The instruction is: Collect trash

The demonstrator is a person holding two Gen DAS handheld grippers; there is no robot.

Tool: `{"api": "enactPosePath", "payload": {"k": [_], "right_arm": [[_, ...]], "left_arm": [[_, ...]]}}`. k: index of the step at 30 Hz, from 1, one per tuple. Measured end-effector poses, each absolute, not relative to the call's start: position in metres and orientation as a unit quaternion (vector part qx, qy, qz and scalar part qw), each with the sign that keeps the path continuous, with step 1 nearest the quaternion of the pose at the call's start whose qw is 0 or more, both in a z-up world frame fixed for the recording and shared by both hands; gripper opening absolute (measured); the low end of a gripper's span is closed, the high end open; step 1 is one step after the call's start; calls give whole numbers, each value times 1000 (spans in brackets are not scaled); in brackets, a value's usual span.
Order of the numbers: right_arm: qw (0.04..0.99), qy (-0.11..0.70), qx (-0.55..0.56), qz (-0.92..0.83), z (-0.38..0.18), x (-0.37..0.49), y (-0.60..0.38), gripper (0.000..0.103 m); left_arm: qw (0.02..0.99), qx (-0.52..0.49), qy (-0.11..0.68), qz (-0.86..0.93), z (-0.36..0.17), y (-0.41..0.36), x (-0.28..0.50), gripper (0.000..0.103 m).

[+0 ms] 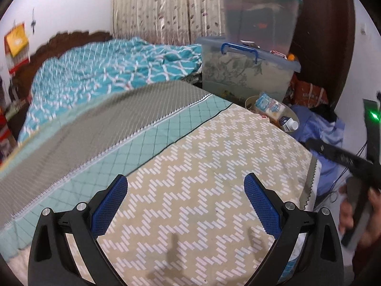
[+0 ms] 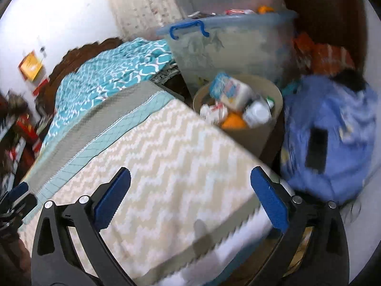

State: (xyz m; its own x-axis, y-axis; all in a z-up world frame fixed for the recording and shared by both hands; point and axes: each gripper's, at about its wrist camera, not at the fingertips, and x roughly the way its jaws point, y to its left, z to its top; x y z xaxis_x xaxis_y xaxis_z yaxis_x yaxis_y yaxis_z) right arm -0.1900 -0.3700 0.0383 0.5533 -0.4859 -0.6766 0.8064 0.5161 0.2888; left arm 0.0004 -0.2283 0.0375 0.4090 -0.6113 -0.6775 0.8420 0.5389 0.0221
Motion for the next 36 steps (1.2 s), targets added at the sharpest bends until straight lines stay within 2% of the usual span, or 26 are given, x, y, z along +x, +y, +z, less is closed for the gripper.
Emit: {"api": "enactPosePath", "payload": {"k": [5,16,25,36], "right_arm": [[819,228,326,-413,43,-204,-336,100],[826,163,304,-445,80,-214,-299,100],[814,144,329,-456,78,-219,-289,100],[828,142,291,-458,82,-209,-270,100]], "left_arm": [[819,204,293,-449,45,-234,-15,94],[835,200,265,-439,69,-230,-24,95],[843,207,246,-432,79,-232,-30,95],[849,193,241,-428,84,-225,-27,94]]}}
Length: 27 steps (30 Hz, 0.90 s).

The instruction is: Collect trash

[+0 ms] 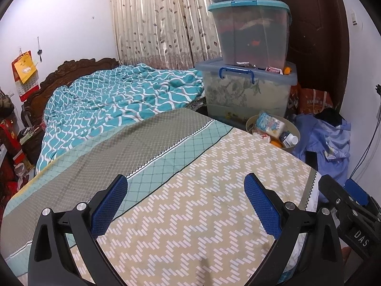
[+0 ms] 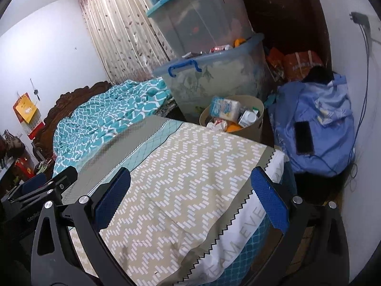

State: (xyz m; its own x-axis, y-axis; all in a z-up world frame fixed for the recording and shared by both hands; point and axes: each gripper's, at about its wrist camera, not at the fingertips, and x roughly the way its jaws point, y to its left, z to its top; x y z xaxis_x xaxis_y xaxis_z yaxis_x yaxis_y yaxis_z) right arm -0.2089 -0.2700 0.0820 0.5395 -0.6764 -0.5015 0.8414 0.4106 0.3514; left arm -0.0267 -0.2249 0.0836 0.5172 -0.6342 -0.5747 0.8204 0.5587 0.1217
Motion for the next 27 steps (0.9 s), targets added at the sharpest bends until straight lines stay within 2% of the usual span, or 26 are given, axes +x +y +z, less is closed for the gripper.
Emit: {"api": "enactPosePath", "payload": {"k": [8,27], "right_arm": [[820,135,297,-469,82,-213,-273,100],[825,135,291,-465,83,-209,-268,100]], "left_arm": [[862,199,217,-412,87,-222,-35,94],[875,175,216,-396,97,-210,-27,95]]}}
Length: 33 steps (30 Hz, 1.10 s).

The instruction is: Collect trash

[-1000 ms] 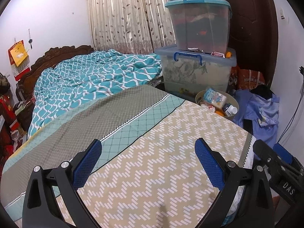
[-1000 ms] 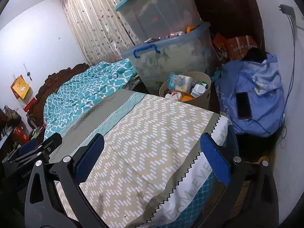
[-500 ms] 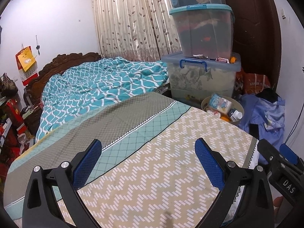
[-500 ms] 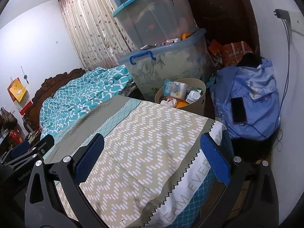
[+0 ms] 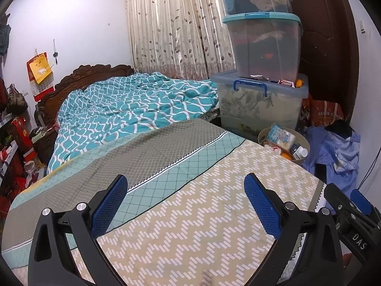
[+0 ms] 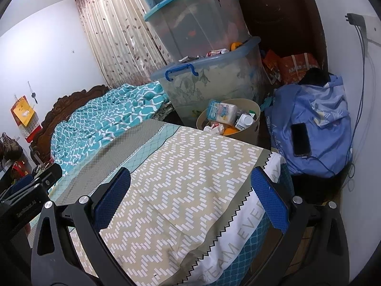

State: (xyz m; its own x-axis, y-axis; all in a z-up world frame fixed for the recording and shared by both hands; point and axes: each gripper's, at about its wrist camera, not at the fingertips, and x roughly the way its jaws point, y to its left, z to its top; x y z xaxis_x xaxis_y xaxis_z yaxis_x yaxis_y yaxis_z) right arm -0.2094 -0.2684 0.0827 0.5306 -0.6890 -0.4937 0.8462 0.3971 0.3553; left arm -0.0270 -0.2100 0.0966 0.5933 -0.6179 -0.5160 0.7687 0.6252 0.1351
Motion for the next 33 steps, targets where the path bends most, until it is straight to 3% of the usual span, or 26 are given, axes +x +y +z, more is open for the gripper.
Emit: {"api": "enactPosePath", "payload": {"k": [33], "right_arm": [[825,142,296,-460,81,-207,-265,100]], "left_arm": [[880,186,212,-383,96,-208,-26,95]]}}
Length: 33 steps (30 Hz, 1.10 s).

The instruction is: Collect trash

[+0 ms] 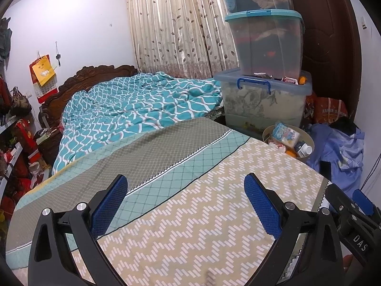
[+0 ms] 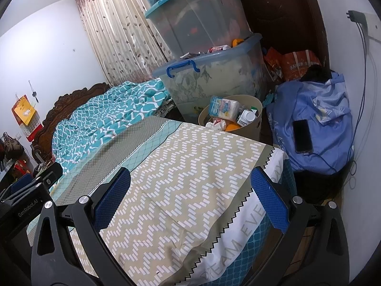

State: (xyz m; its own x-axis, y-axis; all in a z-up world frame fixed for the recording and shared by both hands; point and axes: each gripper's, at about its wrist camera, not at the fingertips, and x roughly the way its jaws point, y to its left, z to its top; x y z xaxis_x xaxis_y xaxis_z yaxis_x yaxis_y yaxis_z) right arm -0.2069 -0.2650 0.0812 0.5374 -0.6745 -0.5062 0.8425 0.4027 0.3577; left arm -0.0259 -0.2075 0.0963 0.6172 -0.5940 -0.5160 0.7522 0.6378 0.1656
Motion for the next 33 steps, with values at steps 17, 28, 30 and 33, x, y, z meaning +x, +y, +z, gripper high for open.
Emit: {"api": "enactPosePath", "payload": {"k": [17,28,30,33], "right_arm": [[824,146,302,-457,76,-205,-260,100],[823,148,304,-456,76,-204,-259,100],[823,148,305,-456,76,-204,-259,100],[823,148,305,-456,76,-204,-260,100]], "left_arm": [[879,186,219,-380,95,-207,-27,95],[876,188,225,-382,91,-208,-26,95],[876,188,226,-382,90,-208,-26,95],[876,188,226,-382,89,-209,-26,95]]}}
